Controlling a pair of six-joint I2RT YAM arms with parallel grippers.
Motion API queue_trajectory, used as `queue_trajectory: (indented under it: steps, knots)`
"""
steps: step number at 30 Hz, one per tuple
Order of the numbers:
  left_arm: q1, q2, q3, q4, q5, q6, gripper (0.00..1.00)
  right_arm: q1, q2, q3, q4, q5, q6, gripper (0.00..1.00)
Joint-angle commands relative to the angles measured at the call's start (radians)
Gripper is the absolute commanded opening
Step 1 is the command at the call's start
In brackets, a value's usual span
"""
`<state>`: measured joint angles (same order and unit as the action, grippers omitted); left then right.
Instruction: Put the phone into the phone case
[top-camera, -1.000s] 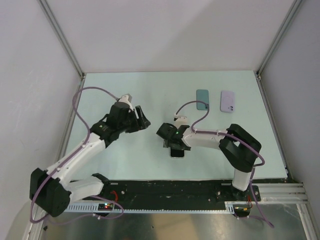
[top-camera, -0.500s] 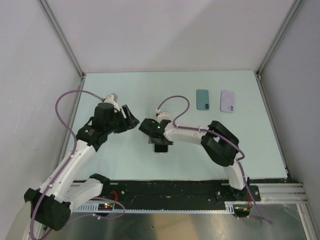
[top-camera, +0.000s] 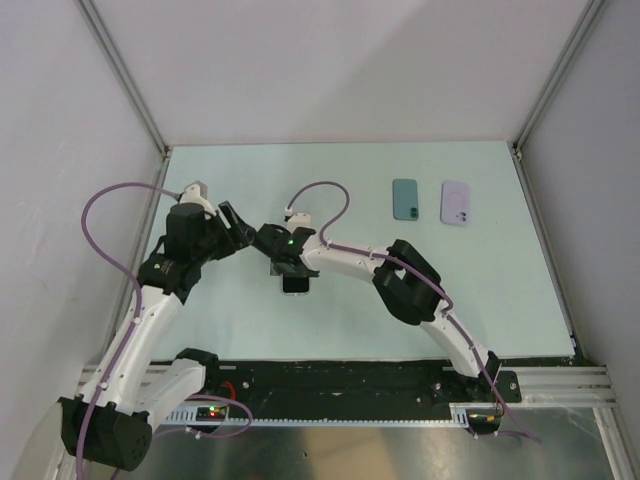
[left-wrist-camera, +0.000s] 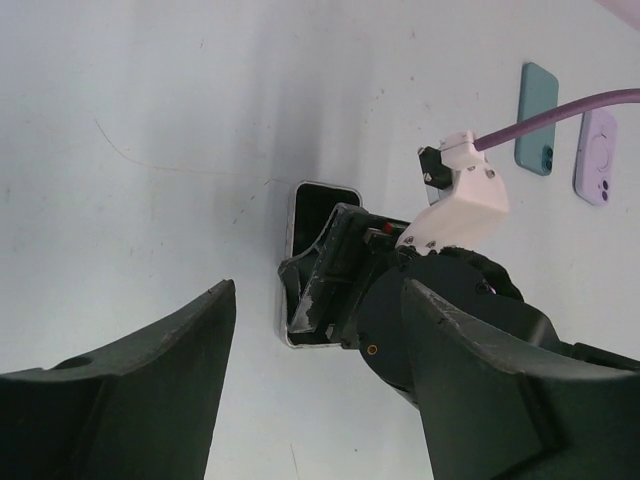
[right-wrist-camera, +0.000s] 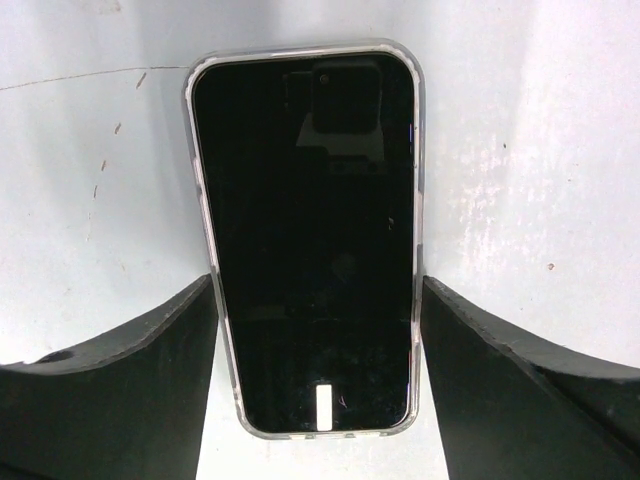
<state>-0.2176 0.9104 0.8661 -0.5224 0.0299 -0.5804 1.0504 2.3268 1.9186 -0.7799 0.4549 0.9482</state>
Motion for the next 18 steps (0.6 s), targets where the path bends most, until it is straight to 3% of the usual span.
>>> queue_trajectory:
  steps: [1, 5, 10, 14, 18]
  knots:
    - [-0.008, -0.004, 0.024, -0.041, 0.101, 0.035, 0.72, 0.003, -0.003, 0.045, 0.060, 0.013, -0.029, 0.83]
    - [-0.004, -0.011, 0.026, -0.040, 0.098, 0.033, 0.74, -0.004, -0.090, -0.057, 0.173, -0.018, -0.081, 0.98]
    - [-0.002, -0.018, 0.038, -0.039, 0.088, 0.031, 0.77, -0.049, -0.252, -0.247, 0.334, -0.118, -0.137, 0.99]
    - [-0.002, -0.027, 0.031, -0.032, 0.093, 0.027, 0.77, -0.112, -0.389, -0.365, 0.350, -0.112, -0.170, 0.99]
    - [-0.002, -0.029, -0.005, 0.001, 0.126, 0.014, 0.77, -0.272, -0.538, -0.483, 0.341, -0.108, -0.223, 0.99]
